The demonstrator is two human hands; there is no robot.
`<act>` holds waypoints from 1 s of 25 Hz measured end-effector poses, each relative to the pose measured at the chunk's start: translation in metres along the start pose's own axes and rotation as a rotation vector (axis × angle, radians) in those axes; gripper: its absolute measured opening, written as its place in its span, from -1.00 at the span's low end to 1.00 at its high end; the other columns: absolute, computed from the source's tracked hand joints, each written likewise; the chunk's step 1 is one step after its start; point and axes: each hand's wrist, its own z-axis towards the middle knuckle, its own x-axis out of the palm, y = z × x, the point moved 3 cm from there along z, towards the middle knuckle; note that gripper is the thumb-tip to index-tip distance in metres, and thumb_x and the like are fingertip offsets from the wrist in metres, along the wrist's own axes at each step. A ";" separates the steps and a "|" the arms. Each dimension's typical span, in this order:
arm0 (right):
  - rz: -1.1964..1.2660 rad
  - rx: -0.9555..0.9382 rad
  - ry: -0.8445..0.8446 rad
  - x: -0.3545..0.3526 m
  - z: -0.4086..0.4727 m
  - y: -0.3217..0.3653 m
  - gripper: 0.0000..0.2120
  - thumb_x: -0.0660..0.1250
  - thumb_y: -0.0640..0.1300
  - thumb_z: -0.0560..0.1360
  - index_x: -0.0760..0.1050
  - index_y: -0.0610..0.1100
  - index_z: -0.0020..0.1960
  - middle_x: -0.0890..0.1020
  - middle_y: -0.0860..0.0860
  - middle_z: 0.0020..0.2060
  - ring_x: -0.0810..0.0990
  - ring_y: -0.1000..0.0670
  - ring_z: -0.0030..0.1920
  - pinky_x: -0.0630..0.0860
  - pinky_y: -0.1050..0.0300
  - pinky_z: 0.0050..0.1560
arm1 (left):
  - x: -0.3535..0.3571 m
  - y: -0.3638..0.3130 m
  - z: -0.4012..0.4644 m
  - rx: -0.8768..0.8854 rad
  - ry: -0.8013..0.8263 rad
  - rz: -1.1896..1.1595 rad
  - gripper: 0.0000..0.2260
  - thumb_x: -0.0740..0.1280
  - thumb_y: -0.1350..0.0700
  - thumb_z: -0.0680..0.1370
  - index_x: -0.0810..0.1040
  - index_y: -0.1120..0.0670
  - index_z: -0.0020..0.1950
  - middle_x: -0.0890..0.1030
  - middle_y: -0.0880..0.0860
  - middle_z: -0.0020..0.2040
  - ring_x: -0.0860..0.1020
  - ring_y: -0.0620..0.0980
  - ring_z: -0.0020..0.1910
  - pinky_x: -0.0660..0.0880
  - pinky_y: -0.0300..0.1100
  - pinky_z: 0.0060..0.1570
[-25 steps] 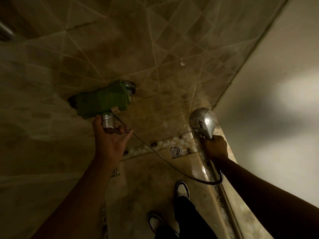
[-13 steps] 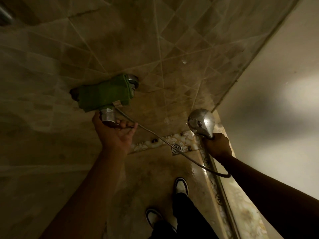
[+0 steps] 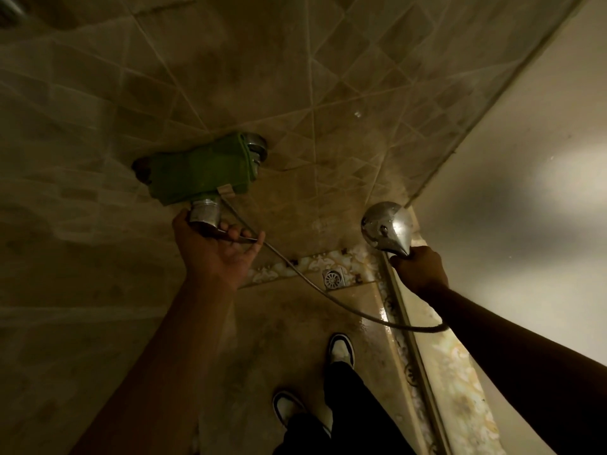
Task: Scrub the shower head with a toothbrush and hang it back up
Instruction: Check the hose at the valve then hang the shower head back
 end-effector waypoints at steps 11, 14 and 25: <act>0.210 0.096 0.049 0.001 0.001 -0.003 -0.86 0.42 -0.19 0.36 0.53 -0.14 -0.37 0.55 -0.06 -0.47 0.47 -0.08 -0.46 0.41 0.07 -0.34 | 0.004 0.002 -0.005 -0.002 0.001 -0.034 -0.56 0.14 -0.26 0.53 0.39 0.09 -0.31 0.37 0.03 -0.40 0.41 0.03 -0.40 0.41 0.24 0.28; 0.177 0.070 0.011 -0.003 0.000 -0.001 -0.84 0.39 -0.14 0.40 0.51 -0.09 -0.35 0.56 -0.05 -0.45 0.51 -0.08 -0.42 0.40 0.14 -0.34 | 0.004 0.002 -0.003 0.007 -0.008 -0.031 -0.56 0.13 -0.26 0.53 0.38 0.08 -0.32 0.35 0.02 -0.40 0.40 0.02 -0.43 0.41 0.23 0.28; -0.029 -0.034 0.097 0.003 0.000 0.000 -0.82 0.38 -0.09 0.45 0.63 -0.22 -0.11 0.66 -0.13 -0.20 0.57 -0.03 -0.24 0.51 0.07 -0.22 | 0.006 0.004 -0.002 0.050 -0.050 -0.002 -0.56 0.10 -0.27 0.53 0.35 0.06 -0.31 0.33 0.01 -0.39 0.36 0.01 -0.41 0.40 0.16 0.28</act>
